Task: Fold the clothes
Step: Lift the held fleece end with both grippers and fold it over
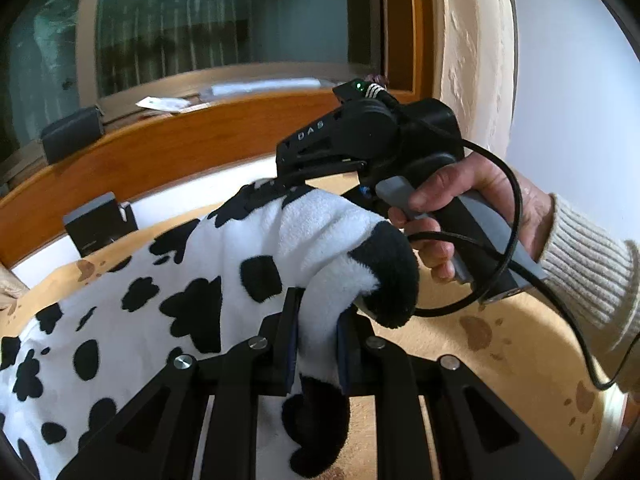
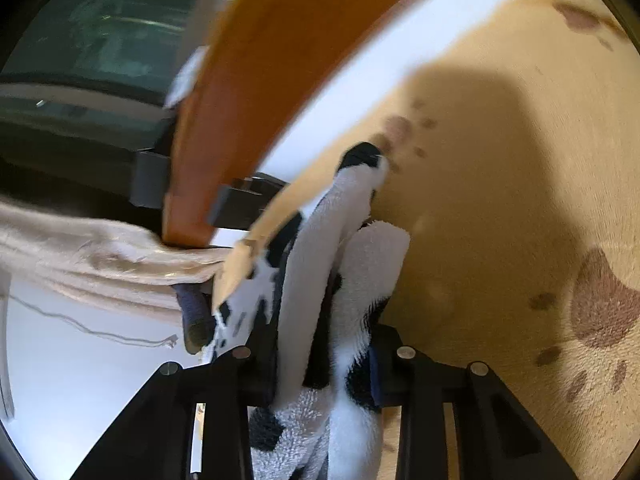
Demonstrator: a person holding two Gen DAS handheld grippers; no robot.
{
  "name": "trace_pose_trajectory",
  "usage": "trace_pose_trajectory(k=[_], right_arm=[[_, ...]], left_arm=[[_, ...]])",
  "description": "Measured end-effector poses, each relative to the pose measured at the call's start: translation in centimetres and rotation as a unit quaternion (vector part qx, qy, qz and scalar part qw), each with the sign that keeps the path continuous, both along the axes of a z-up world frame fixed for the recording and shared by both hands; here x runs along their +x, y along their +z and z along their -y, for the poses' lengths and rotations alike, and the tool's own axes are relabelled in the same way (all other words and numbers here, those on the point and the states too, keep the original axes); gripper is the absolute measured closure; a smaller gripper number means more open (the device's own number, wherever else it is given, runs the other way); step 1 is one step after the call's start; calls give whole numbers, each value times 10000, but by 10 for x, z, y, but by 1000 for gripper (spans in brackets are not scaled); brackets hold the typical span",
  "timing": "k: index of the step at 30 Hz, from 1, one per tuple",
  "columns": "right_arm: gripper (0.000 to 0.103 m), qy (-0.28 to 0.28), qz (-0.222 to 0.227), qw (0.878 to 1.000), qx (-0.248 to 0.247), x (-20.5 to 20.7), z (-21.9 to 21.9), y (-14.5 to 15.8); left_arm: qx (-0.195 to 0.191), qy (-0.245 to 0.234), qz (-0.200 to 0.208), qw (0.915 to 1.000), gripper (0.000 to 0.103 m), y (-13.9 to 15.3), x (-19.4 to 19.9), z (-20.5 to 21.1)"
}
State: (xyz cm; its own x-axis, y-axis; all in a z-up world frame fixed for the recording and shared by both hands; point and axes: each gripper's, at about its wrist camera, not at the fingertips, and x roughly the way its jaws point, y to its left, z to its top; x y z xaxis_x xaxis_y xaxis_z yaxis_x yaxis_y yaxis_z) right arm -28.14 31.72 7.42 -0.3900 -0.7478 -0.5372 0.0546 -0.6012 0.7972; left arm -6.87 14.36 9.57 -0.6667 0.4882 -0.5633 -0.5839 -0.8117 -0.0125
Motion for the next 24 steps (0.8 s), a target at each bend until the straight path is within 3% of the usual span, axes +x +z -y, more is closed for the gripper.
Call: trace_pose_trajectory(k=[6, 12, 17, 23, 24], right_arm=[[69, 320, -642, 9973, 145, 5, 41, 58], [69, 759, -1068, 9906, 392, 13, 101, 99], [69, 1152, -1202, 9843, 585, 22, 165, 112], [69, 1639, -1268, 9735, 968, 30, 251, 108], [74, 1719, -1282, 9711, 1045, 31, 265, 106]], left_arm=[[518, 435, -195, 9975, 85, 24, 16, 39], [1019, 1012, -357, 9890, 85, 40, 38, 97], [1326, 1403, -345, 9806, 89, 39, 56, 151], [1746, 1945, -97, 9652, 89, 19, 76, 217], [1807, 2042, -40, 9621, 89, 14, 79, 229]])
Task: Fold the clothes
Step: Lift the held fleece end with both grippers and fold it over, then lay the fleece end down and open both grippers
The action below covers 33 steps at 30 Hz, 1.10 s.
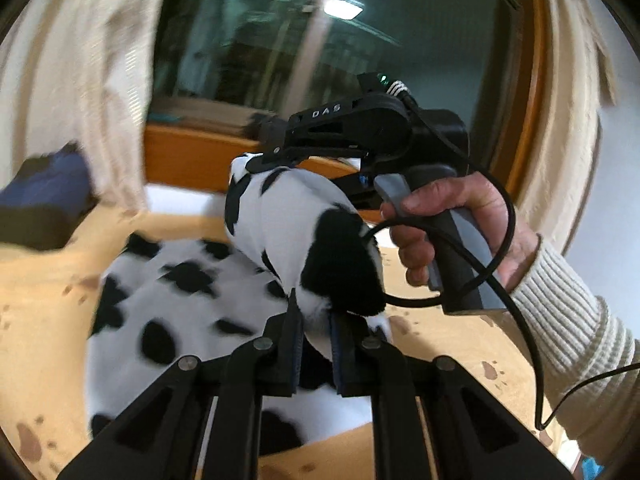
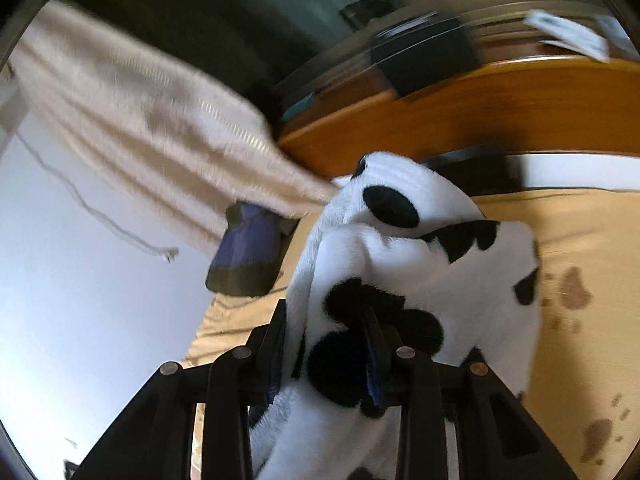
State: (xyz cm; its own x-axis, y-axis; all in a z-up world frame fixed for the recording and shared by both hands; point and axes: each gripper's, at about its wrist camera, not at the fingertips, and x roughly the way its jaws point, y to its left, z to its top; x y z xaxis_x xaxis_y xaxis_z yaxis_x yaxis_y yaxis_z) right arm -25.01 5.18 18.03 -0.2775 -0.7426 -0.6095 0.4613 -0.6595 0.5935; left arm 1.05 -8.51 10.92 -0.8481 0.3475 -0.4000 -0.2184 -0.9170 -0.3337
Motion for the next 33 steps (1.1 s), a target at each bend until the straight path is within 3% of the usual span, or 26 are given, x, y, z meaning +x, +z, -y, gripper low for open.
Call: trace_pose_trajectory(k=[2, 5, 10, 14, 17, 18, 19, 20, 22, 24, 27, 29, 31, 33], right_arm=[[87, 162, 55, 9998, 83, 3, 28, -6], [94, 394, 133, 9988, 258, 7, 60, -18], [94, 742, 401, 9960, 305, 15, 96, -36], [91, 615, 290, 9976, 129, 18, 79, -26], [70, 443, -330, 9979, 346, 34, 53, -12], [43, 352, -668, 9959, 498, 44, 43, -7], [15, 258, -1008, 9924, 653, 54, 33, -3], [10, 104, -1414, 9863, 840, 70, 19, -1], [9, -177, -2136, 9695, 1192, 100, -4, 1], [9, -346, -2752, 9490, 1497, 128, -18, -1], [9, -102, -3780, 9006, 2144, 181, -7, -16], [9, 279, -4218, 8687, 2582, 213, 16, -37], [9, 591, -4481, 8482, 2762, 233, 34, -54], [9, 761, -4838, 8220, 2907, 251, 51, -67]], left_arm=[[138, 97, 76, 9998, 89, -8, 4, 16], [361, 158, 196, 9990, 89, -20, 8, 35], [626, 16, 481, 9969, 89, -37, 9, 49], [1110, -255, 882, 9896, 89, -53, 3, 62], [1706, -460, 1094, 9782, 86, -62, 2, 81], [1843, -454, 1111, 9755, 82, -62, 4, 89], [1969, -435, 1122, 9730, 64, -62, 5, 97], [2139, -382, 1122, 9696, 43, -61, 6, 107], [2499, -259, 1114, 9615, 22, -58, 6, 127], [2855, -136, 1104, 9519, 22, -55, 6, 148], [3059, -103, 1135, 9452, 21, -43, -9, 168], [3039, -259, 1231, 9444, 18, -32, -24, 171], [3047, -409, 1469, 9402, 16, -26, -42, 170], [3139, -657, 1747, 9309, 12, -28, -62, 164]])
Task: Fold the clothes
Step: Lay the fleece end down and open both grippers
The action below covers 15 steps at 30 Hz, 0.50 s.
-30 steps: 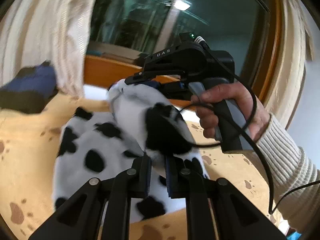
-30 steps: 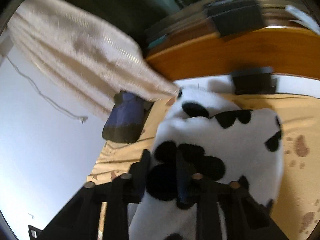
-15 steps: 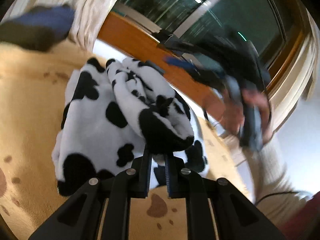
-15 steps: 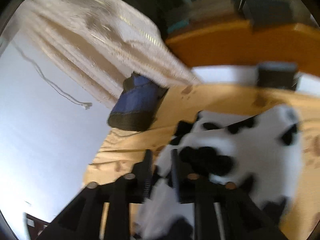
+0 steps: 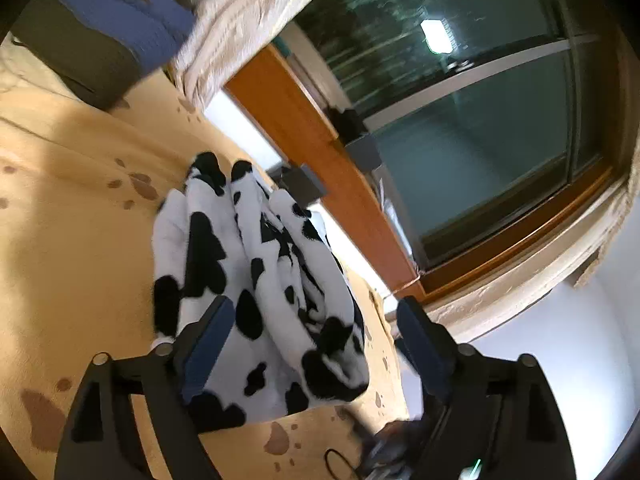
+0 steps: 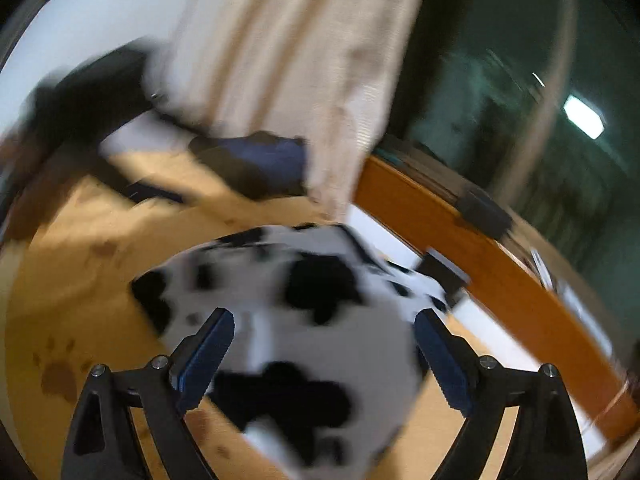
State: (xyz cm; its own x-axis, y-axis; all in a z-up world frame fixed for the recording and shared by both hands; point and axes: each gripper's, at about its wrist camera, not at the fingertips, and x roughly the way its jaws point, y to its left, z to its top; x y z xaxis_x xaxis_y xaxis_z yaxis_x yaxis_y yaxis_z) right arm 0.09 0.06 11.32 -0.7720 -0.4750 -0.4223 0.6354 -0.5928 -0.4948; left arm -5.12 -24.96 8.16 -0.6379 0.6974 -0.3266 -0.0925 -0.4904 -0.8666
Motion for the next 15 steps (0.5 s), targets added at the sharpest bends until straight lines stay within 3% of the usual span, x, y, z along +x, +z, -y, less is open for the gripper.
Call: trace_pose_trajectory(k=[6, 12, 15], right_arm=[[9, 115, -914, 9943, 540, 8, 37, -24], [9, -36, -1535, 9828, 1029, -13, 62, -43], [9, -158, -1347, 9832, 1221, -33, 71, -53]], left_arm=[[435, -487, 819, 9945, 6, -21, -39, -15], [602, -747, 1077, 9895, 2, -27, -75, -27], [602, -763, 1253, 9873, 0, -32, -95, -32]])
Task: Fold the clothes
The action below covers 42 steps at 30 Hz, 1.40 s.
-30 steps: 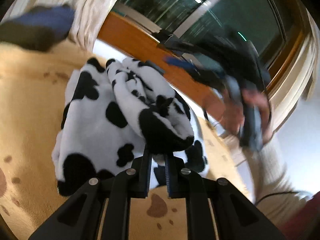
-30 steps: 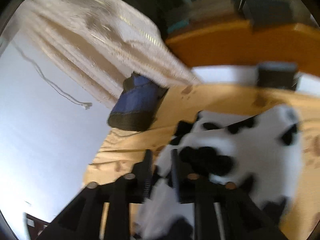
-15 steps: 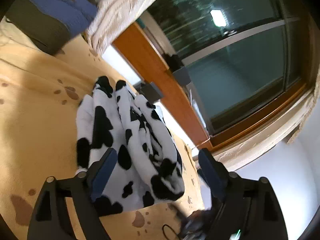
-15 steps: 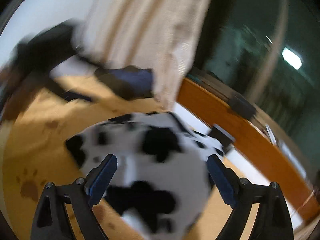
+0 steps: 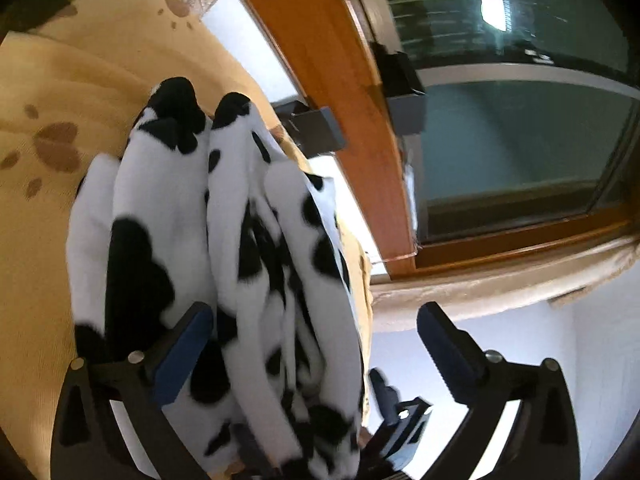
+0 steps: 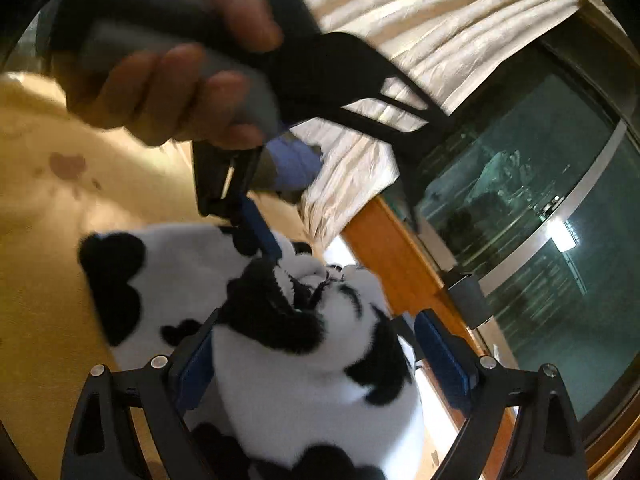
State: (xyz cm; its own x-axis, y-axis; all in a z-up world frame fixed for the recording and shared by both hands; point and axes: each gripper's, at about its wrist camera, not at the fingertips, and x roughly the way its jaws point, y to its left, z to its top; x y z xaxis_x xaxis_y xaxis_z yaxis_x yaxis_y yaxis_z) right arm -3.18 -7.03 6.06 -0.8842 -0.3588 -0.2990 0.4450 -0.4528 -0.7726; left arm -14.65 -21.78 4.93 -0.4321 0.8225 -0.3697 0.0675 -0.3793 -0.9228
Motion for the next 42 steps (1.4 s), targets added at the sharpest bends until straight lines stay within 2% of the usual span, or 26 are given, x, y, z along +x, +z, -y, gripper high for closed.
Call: trace_pose_trajectory(k=[2, 3, 4, 6, 7, 9, 15, 16, 18, 19, 20, 25, 31, 34, 39, 42], right_arm=[[10, -81, 268, 9996, 26, -12, 1, -4], [16, -93, 355, 9993, -35, -16, -1, -3], [37, -102, 431, 9990, -103, -19, -2, -2], [56, -201, 339, 9990, -217, -21, -5, 2], [62, -222, 295, 9989, -290, -21, -8, 5], [65, -242, 230, 9985, -427, -21, -12, 10], [67, -256, 201, 9974, -645, -25, -17, 24], [67, -253, 210, 9973, -662, -25, -18, 25], [67, -245, 209, 9970, -698, -22, -19, 27], [67, -239, 197, 9969, -717, -20, -19, 27], [67, -236, 171, 9967, -754, -18, -20, 29], [68, -276, 99, 9952, -933, -12, -21, 40], [69, -147, 35, 9933, -1142, -3, -12, 56], [69, 34, 55, 9931, -1172, 5, 1, 58], [69, 378, 328, 9952, -841, 11, 21, 36], [69, 497, 558, 9949, -674, 15, 30, 22]], left_arm=[[-79, 4, 141, 9999, 0, -5, -12, -2], [-107, -17, 189, 9998, 0, -8, -18, -3], [-132, -44, 232, 9996, 0, -10, -24, -4], [-161, -37, 308, 9994, 0, -12, -35, -5], [-183, -62, 316, 9993, 0, -11, -40, -5], [-246, -138, 360, 9990, 0, -12, -49, -8], [-495, -347, 411, 9973, 1, -9, -68, -19], [-545, -365, 361, 9972, 6, -6, -70, -21], [-678, -444, 266, 9964, 33, -1, -73, -24], [-722, -477, 242, 9960, 55, 0, -75, -25], [-761, -509, 223, 9956, 61, 1, -77, -27], [-691, -535, 49, 9962, 68, 8, -80, -25], [-564, -370, -328, 9972, 68, 38, -69, 5], [-633, -237, -320, 9972, 68, 36, -60, 26], [-627, -22, 13, 9980, 68, -4, -43, 60], [-582, 21, 51, 9983, 68, -25, -36, 71]])
